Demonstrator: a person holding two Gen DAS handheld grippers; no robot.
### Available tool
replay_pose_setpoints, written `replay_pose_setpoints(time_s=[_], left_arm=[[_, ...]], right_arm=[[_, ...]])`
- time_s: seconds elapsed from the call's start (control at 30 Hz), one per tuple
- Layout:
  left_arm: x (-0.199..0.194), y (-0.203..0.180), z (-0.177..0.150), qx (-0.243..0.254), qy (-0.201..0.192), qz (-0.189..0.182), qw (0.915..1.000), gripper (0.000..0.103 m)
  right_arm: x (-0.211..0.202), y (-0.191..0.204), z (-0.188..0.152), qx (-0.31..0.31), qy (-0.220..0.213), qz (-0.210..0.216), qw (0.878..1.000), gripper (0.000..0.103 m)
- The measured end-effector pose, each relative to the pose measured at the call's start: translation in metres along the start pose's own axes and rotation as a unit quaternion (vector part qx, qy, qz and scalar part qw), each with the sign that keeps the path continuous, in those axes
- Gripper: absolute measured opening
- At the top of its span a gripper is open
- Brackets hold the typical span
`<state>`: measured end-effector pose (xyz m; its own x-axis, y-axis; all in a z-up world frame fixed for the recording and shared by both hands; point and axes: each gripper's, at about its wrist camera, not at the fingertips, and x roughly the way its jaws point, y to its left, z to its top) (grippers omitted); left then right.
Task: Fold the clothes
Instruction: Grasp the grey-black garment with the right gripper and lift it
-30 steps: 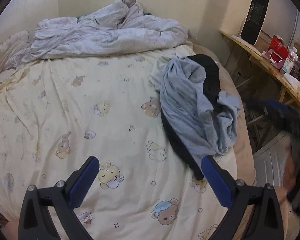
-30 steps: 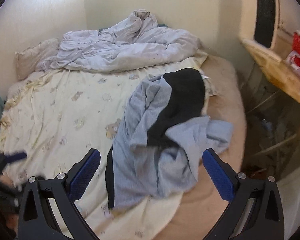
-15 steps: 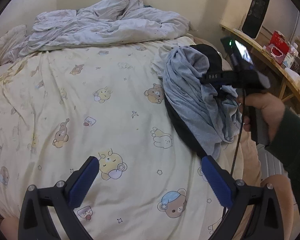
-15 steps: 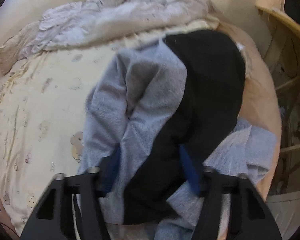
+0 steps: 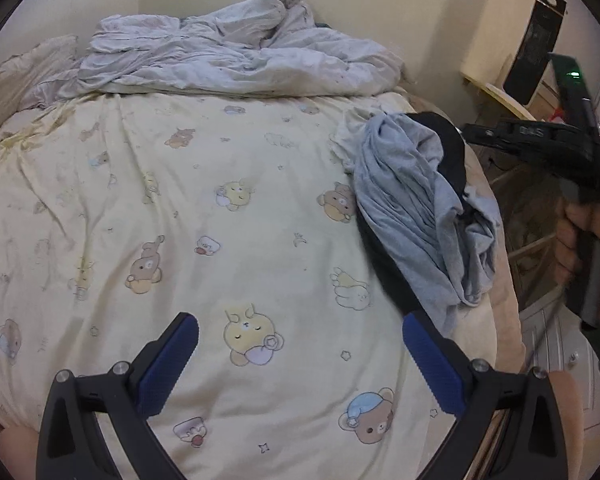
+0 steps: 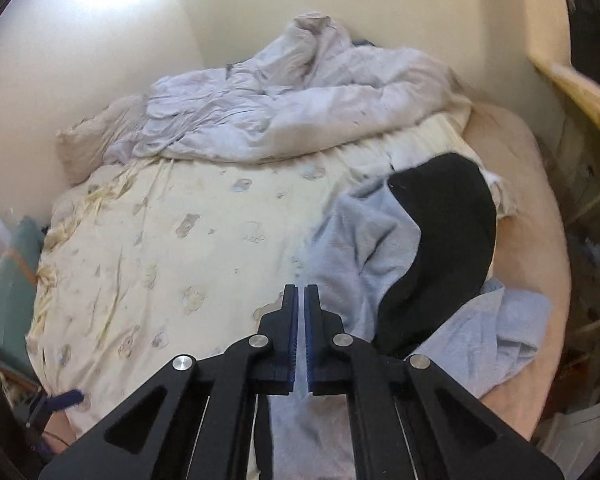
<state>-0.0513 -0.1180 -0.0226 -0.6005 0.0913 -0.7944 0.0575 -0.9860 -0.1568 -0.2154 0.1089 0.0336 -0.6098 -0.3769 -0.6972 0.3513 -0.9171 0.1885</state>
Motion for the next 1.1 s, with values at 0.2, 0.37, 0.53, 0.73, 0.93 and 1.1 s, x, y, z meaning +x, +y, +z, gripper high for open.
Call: replay_pose_setpoints(time_s=[0.2, 0.37, 0.53, 0.73, 0.93, 1.1], left_arm=[[0.000, 0.001, -0.003, -0.007, 0.001, -0.005, 1.0000, 0.102], [0.005, 0.001, -0.006, -0.007, 0.006, -0.005, 1.0000, 0.102], [0.016, 0.000, -0.007, -0.005, 0.018, -0.002, 0.9998, 0.102], [0.023, -0.001, -0.007, -0.004, 0.027, -0.003, 0.9996, 0.102], [0.025, 0.001, -0.009, -0.009, 0.031, -0.003, 0.9995, 0.102], [0.027, 0.001, -0.010, -0.009, 0.036, -0.006, 0.9993, 0.102]], right_arm=[[0.021, -0.022, -0.015, 0.006, 0.039, -0.029, 0.999, 0.009], [0.050, -0.048, -0.028, 0.024, 0.072, -0.047, 0.996, 0.027], [0.064, -0.056, -0.029, 0.017, 0.071, -0.063, 0.995, 0.031], [0.076, -0.050, -0.026, 0.000, 0.076, -0.066, 0.995, 0.042], [0.055, -0.041, -0.025, -0.010, 0.025, -0.039, 0.999, 0.103], [0.064, -0.032, -0.023, -0.052, 0.032, -0.087, 0.994, 0.103]])
